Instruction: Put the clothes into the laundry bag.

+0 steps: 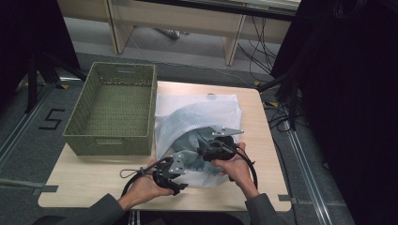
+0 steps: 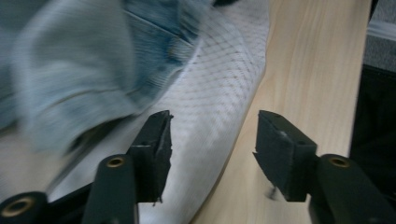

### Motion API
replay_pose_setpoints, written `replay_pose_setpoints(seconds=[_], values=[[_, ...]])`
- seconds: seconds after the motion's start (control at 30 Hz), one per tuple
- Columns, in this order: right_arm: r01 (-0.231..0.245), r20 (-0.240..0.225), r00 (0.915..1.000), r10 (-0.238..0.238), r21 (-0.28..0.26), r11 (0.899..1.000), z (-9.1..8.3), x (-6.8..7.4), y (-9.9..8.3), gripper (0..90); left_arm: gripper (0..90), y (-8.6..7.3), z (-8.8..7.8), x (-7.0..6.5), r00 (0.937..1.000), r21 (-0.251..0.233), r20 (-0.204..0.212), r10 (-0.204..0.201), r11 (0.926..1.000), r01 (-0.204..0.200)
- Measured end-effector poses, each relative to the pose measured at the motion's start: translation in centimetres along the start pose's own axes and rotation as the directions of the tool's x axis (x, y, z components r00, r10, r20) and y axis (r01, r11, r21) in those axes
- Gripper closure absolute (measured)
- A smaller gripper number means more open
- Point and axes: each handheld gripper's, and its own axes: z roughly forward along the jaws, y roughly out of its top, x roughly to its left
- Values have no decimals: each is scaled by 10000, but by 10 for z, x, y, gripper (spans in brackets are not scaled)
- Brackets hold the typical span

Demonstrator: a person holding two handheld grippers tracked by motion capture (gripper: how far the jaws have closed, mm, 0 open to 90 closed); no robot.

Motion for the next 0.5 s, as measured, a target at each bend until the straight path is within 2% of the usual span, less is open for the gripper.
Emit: replay_pose_setpoints(seconds=[0.07, 0.1, 0.13, 0.17, 0.2, 0.23, 0.27, 0.3, 0.33, 0.37, 0.4, 0.43, 0.47, 0.5], values=[[-30, 150, 9999, 34, -231, 9997, -1, -3, -3, 388, 430, 4, 15, -2, 10000, -71, -4, 58, 10000, -58], [-66, 128, 9999, 67, -60, 10000, -4, -5, -3, 387, 431, 6, 23, -3, 9999, -81, 4, -106, 9999, 106], [-35, 287, 9996, 39, -140, 9999, -5, -7, -4, 381, 436, 6, 27, -3, 10000, -92, -6, -95, 9999, 95], [74, 392, 9992, -68, -148, 9999, -6, -9, -5, 380, 460, 7, 31, -3, 9999, 143, 107, 133, 9998, -134], [-147, 478, 9988, 141, 119, 9998, -8, -9, -5, 379, 499, 7, 32, -1, 9993, 43, 332, 144, 9999, -146], [117, 638, 9979, -122, 86, 9999, -8, -12, -6, 375, 572, 8, 34, 0, 9989, -88, 467, 25, 10000, -21], [-30, 732, 9973, 11, 261, 9997, -8, -13, -8, 367, 640, 8, 35, -2, 9985, -264, 486, -252, 9993, 265], [-136, 724, 9973, 117, 269, 9995, -7, -13, -10, 362, 692, 9, 34, -1, 9987, -54, 508, 47, 10000, -44], [-33, 659, 9978, 4, 447, 9990, -6, -16, -12, 354, 753, 8, 34, -2, 9985, -50, 548, -65, 10000, 68], [129, 586, 9982, -158, 498, 9987, -3, -18, -14, 345, 807, 8, 34, -3, 9988, -30, 485, -10, 10000, 11], [15, 632, 9980, -41, 417, 9991, 4, -18, -18, 340, 860, 7, 35, -5, 9989, -298, 391, -239, 9992, 251], [128, 424, 9990, -153, 597, 9981, 7, -19, -20, 332, 878, 7, 35, -5, 9993, -270, 361, -107, 9996, 117], [66, 266, 9996, -80, 537, 9985, 11, -19, -22, 325, 883, 6, 35, -7, 9988, -327, 414, -274, 9991, 287], [-93, -148, 9998, 103, 705, 9975, 14, -16, -24, 319, 885, 6, 32, -4, 9989, -18, 440, 176, 9998, -176]])
